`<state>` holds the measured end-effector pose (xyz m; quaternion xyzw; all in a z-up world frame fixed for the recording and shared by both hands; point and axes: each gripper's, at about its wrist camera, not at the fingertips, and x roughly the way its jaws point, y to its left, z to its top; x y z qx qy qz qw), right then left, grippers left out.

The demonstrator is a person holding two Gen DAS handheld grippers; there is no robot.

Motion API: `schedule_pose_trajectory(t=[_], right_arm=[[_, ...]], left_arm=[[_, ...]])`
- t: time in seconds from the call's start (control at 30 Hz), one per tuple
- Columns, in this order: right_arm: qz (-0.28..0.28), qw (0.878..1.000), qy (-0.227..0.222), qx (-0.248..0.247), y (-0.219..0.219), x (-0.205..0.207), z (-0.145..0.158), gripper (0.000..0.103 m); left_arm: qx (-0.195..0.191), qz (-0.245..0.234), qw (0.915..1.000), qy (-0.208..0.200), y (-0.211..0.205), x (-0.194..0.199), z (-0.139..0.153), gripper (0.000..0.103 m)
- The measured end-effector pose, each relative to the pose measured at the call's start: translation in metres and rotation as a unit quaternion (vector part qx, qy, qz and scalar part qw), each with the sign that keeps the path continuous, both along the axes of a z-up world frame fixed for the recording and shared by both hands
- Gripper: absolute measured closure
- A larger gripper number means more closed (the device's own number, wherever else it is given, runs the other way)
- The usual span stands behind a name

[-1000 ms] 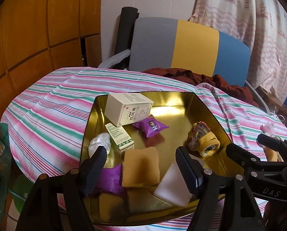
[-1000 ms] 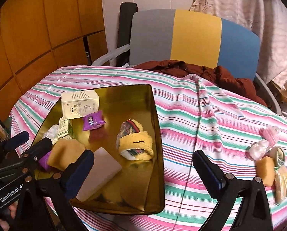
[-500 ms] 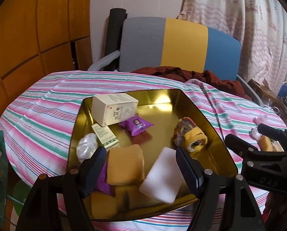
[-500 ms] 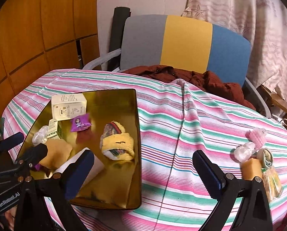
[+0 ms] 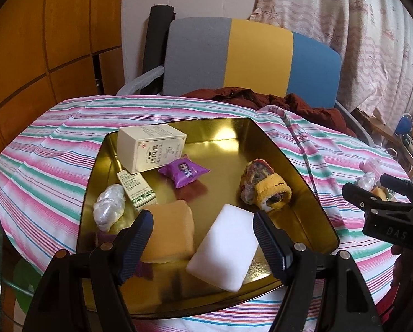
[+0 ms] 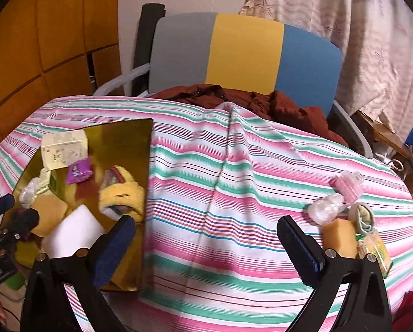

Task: Organize objects
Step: 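Move both tools from the gold tray back toward the remaining items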

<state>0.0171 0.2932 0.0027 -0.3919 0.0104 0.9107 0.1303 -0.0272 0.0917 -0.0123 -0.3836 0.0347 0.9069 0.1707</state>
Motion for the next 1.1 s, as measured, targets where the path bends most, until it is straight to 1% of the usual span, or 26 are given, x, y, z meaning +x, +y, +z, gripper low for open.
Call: schedule_pose_trajectory(t=[0.17, 0.33, 0.5, 0.63, 0.7, 0.77, 0.8, 0.87, 0.9, 0.93, 1.0, 1.1], right_arm=[[-0.012, 1.0, -0.011, 0.006, 0.023, 0.003, -0.001, 0.0], [-0.051, 0.998, -0.02, -0.013, 0.07, 0.01, 0.002, 0.0], [-0.103, 0.993, -0.014, -0.048, 0.133, 0.024, 0.011, 0.0], [-0.168, 0.983, 0.006, -0.077, 0.195, 0.038, 0.018, 0.0], [-0.208, 0.973, 0.018, -0.095, 0.226, 0.048, 0.017, 0.0], [-0.247, 0.96, 0.034, -0.127, 0.256, 0.059, 0.012, 0.0], [-0.27, 0.95, 0.043, -0.152, 0.272, 0.068, 0.008, 0.0], [-0.319, 0.924, 0.063, -0.203, 0.298, 0.085, -0.004, 0.0], [-0.341, 0.911, 0.065, -0.225, 0.308, 0.093, -0.01, 0.0], [-0.35, 0.903, 0.068, -0.239, 0.314, 0.098, -0.013, 0.0], [-0.361, 0.892, 0.08, -0.26, 0.321, 0.106, -0.014, 0.0], [-0.361, 0.885, 0.088, -0.281, 0.325, 0.11, -0.016, 0.0]], left_arm=[[0.003, -0.02, 0.9998, 0.002, 0.011, -0.001, 0.002, 0.027], [0.015, -0.047, 0.9988, 0.002, 0.025, -0.003, 0.005, 0.027], [0.022, -0.069, 0.9974, 0.001, 0.041, -0.005, 0.011, 0.027], [0.034, -0.096, 0.9948, 0.003, 0.058, -0.005, 0.019, 0.027], [0.035, -0.107, 0.9936, 0.006, 0.068, -0.005, 0.022, 0.028], [0.038, -0.119, 0.9922, 0.0, 0.081, -0.006, 0.024, 0.028], [0.037, -0.124, 0.9916, -0.001, 0.086, -0.007, 0.025, 0.028], [0.029, -0.136, 0.9903, -0.001, 0.101, -0.008, 0.026, 0.028], [0.026, -0.141, 0.9897, -0.001, 0.108, -0.009, 0.026, 0.028], [0.026, -0.147, 0.9888, -0.002, 0.116, -0.01, 0.026, 0.028], [0.024, -0.161, 0.9866, -0.005, 0.134, -0.012, 0.027, 0.028], [0.027, -0.183, 0.9825, -0.015, 0.163, -0.015, 0.027, 0.028]])
